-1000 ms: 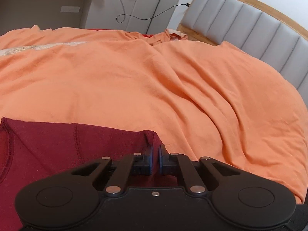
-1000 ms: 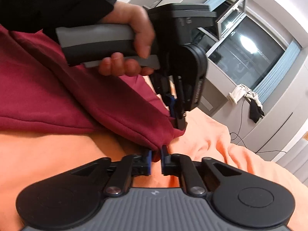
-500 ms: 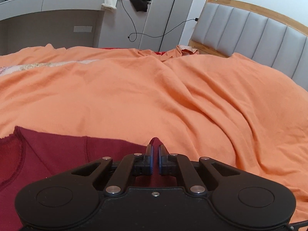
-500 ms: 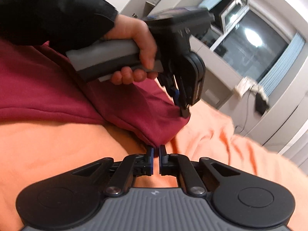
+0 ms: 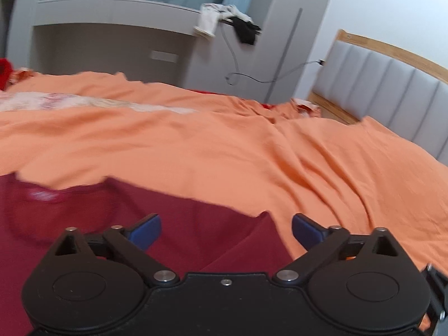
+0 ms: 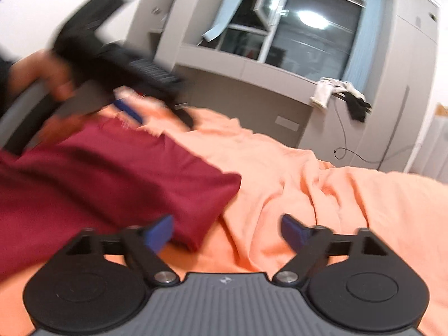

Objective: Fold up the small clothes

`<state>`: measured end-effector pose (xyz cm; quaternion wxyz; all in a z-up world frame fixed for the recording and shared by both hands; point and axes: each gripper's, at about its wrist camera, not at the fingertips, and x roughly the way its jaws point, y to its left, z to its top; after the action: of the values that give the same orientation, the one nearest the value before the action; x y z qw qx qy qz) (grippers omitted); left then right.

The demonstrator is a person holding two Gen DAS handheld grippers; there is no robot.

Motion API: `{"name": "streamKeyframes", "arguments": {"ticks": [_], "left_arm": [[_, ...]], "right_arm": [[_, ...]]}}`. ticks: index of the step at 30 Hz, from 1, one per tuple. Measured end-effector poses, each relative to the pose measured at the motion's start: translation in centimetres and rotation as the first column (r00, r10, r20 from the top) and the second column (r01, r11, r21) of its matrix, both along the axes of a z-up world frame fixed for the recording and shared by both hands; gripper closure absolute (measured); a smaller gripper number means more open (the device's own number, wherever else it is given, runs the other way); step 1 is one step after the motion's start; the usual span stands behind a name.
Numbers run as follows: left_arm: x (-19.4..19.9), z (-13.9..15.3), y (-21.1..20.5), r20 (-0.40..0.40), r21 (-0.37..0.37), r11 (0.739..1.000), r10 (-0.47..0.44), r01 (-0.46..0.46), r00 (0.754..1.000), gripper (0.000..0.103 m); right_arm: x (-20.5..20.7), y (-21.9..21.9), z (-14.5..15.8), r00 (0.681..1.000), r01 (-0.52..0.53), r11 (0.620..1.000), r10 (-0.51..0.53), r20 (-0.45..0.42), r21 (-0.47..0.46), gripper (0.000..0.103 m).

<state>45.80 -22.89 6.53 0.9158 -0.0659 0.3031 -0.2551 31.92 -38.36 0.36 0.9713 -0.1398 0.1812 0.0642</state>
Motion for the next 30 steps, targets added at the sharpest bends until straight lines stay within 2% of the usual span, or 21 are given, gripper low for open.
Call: {"name": "streamKeyframes", "arguments": {"ticks": [2, 6, 13, 17, 22, 24, 27, 30], "left_arm": [[-1.7, 0.2, 1.8, 0.009, 0.034, 0.999, 0.041, -0.042, 0.999, 0.001], [-5.5, -0.1, 5.7, 0.037, 0.105, 0.988, 0.112, -0.115, 0.993, 0.001], [-11.1, -1.8, 12.2, 0.041, 0.226, 0.944, 0.238, -0.241, 0.97, 0.001], [-13.4, -2.2, 15.6, 0.04, 0.174, 0.947, 0.267, -0.27, 0.963, 0.001], [-15.9, -3.4, 18.4, 0.07, 0.098, 0.95, 0.29, -0.296, 0.955, 0.001], [-16.4, -4.0, 18.8, 0.059, 0.09, 0.947, 0.305, -0.309, 0.951, 0.001], [-16.8, -3.8, 19.1, 0.045, 0.088, 0.958, 0.271, -0.274, 0.961, 0.001], [-16.6, -3.7, 19.4, 0.035, 0.084, 0.956, 0.279, -0.281, 0.96, 0.001]], "right_arm": [[0.3, 0.2, 0.2, 0.999, 0.025, 0.999, -0.026, 0.027, 0.041, 0.002], [0.8, 0.6, 0.2, 0.997, 0.07, 0.996, -0.072, 0.039, 0.062, 0.001], [0.1, 1.6, -0.2, 0.996, 0.085, 0.991, -0.085, -0.006, 0.107, 0.001], [-1.3, 3.0, 0.3, 0.999, 0.029, 0.993, -0.031, 0.015, 0.117, 0.001], [-3.0, 5.6, 0.7, 0.998, -0.052, 0.996, 0.049, 0.034, 0.078, 0.0], [-3.9, 6.7, 0.8, 0.993, -0.107, 0.993, 0.104, 0.047, 0.052, 0.0], [-4.9, 8.6, 0.4, 0.976, -0.211, 0.977, 0.211, 0.06, -0.016, 0.0], [-5.5, 10.7, -0.3, 0.958, -0.273, 0.954, 0.281, 0.054, -0.123, 0.001]]}}
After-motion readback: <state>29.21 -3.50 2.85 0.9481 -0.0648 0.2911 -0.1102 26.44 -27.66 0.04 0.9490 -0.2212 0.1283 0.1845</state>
